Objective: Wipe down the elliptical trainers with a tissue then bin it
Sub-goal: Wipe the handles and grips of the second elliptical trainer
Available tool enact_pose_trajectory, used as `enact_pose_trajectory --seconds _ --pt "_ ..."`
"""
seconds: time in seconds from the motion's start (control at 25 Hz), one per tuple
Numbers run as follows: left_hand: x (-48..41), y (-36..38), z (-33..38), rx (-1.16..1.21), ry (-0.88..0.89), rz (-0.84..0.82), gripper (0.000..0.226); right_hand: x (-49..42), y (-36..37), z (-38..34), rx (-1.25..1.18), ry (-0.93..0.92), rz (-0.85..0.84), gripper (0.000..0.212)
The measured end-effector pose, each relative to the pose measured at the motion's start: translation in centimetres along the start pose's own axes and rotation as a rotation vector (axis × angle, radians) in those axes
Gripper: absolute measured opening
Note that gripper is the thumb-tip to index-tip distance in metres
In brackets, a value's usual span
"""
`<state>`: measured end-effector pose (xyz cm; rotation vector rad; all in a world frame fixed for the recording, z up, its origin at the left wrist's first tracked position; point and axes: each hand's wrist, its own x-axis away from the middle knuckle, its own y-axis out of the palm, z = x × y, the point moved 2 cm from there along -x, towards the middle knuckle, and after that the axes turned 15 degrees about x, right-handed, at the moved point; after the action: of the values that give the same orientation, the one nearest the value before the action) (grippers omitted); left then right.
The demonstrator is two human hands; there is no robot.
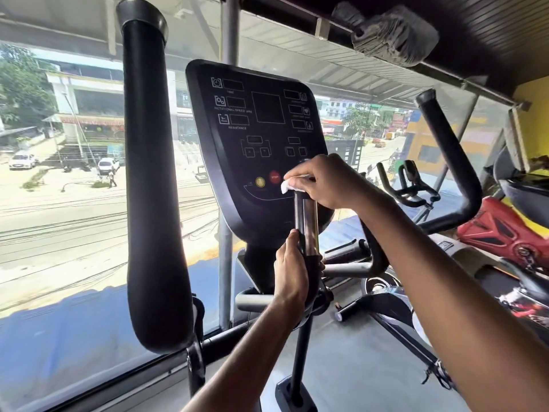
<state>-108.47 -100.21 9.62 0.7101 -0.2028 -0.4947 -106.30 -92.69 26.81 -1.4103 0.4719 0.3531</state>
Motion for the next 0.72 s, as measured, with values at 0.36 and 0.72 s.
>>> enact_pose_trajectory --seconds 0.36,0.72 --pt "-0.3 -0.2 -0.1 -0.012 0.021 -0.015 0.042 1.5 1.1 -0.2 0.132 0.044 0.303 0.018" --pt "-0.6 -0.4 -0.5 0.021 -0.001 -0.02 0.045 2.9 2.4 0.6 -0.007 0.065 0.487 0.018"
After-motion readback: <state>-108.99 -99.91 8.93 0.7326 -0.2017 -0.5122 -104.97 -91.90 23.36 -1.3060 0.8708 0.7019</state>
